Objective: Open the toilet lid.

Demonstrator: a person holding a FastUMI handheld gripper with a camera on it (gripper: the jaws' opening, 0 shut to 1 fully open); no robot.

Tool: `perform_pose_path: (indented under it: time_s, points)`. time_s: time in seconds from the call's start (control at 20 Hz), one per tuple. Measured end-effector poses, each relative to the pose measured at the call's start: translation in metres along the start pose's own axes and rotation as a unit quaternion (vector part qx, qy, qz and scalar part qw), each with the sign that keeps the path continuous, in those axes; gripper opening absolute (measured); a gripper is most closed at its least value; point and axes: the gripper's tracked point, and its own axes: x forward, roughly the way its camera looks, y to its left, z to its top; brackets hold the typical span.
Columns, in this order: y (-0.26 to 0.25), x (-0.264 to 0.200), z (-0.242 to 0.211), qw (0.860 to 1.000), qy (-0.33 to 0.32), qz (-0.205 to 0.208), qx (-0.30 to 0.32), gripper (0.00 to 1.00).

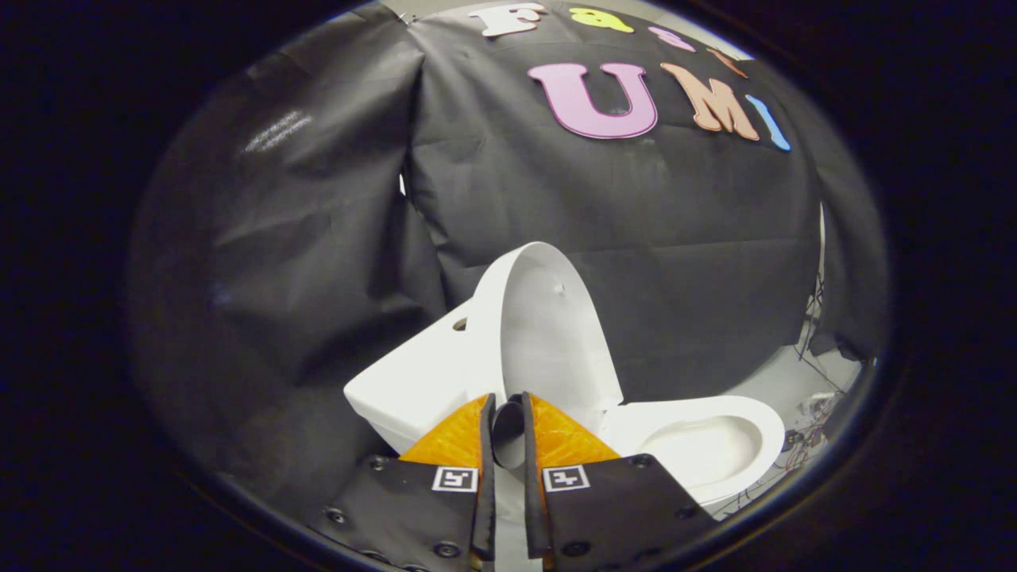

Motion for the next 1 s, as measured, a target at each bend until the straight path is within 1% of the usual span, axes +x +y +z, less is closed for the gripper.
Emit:
perform_pose_path:
  time_s: [0.05,0.1,0.15,0.3,0.45,0.5,0.6,0.7,0.85,1.0]
  points:
    - [0.002,0.002,-0.002,1.000,0.002,0.002,0.001,0.16]
    - [0.004,0.001,0.000,1.000,0.000,0.006,-0.004,0.21]
    - [0.012,0.002,-0.001,1.000,0.007,0.024,-0.011,0.21]
    - [0.026,0.004,-0.004,0.997,0.020,0.047,-0.053,0.47]
    - [0.035,0.001,-0.005,0.993,0.037,0.058,-0.093,0.73]
    - [0.036,0.001,-0.006,0.992,0.039,0.059,-0.102,0.82]
    - [0.039,-0.004,-0.002,0.992,0.033,0.071,-0.095,0.99]
    - [0.041,-0.010,0.005,0.992,0.022,0.091,-0.082,0.99]
    - [0.042,-0.023,0.018,0.992,0.011,0.107,-0.065,0.99]
    - [0.031,-0.034,0.025,0.993,0.009,0.098,-0.058,0.99]
